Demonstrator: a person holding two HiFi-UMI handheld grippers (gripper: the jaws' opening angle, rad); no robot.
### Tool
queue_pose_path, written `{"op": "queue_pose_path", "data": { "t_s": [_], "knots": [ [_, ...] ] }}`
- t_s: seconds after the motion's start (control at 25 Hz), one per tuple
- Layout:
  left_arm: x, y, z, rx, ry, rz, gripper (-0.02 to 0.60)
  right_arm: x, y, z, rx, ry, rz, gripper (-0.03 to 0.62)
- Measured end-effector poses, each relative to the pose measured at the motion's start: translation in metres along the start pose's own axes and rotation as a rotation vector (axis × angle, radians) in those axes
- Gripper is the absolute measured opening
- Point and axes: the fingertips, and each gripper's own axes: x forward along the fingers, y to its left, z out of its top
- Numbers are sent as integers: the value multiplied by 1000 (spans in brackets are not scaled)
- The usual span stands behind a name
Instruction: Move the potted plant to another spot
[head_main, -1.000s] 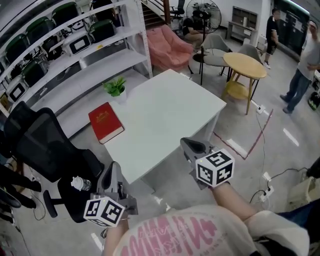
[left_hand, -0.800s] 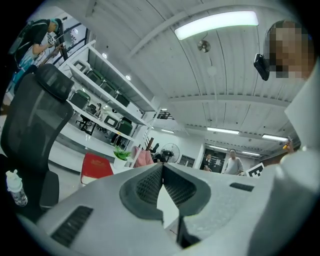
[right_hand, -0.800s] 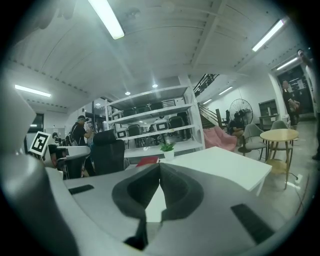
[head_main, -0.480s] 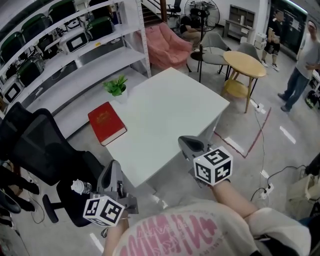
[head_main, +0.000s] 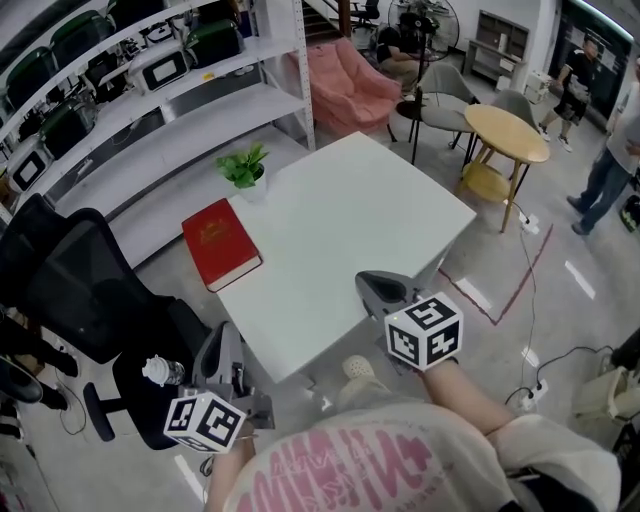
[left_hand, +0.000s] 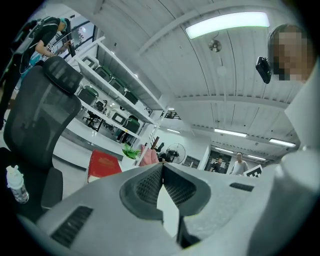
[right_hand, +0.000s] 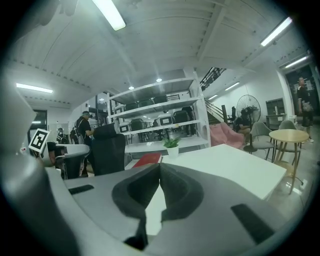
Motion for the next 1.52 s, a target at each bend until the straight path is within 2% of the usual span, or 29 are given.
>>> {"op": "queue_pose_path", "data": {
  "t_s": [0.2, 0.52, 0.76, 0.96, 1.28, 1.52],
  "knots": [
    [26, 17, 9, 6, -4, 55, 3, 33, -15, 17, -18, 1, 32, 7],
    [78, 35, 28, 0, -58, 120, 3, 95, -44, 52, -50, -4, 121, 7],
    [104, 55, 25, -10, -66, 207, 3, 143, -63, 66, -2, -26, 211, 7],
    [116, 68, 21, -42, -100, 268, 3, 175, -76, 65, 3, -10, 277, 8],
    [125, 83, 2, -81, -92, 322, 3, 226, -88, 55, -18, 35, 353, 8],
    [116, 102, -3, -67, -81, 421, 2, 268, -97, 47, -46, 68, 380, 8]
  ]
}}
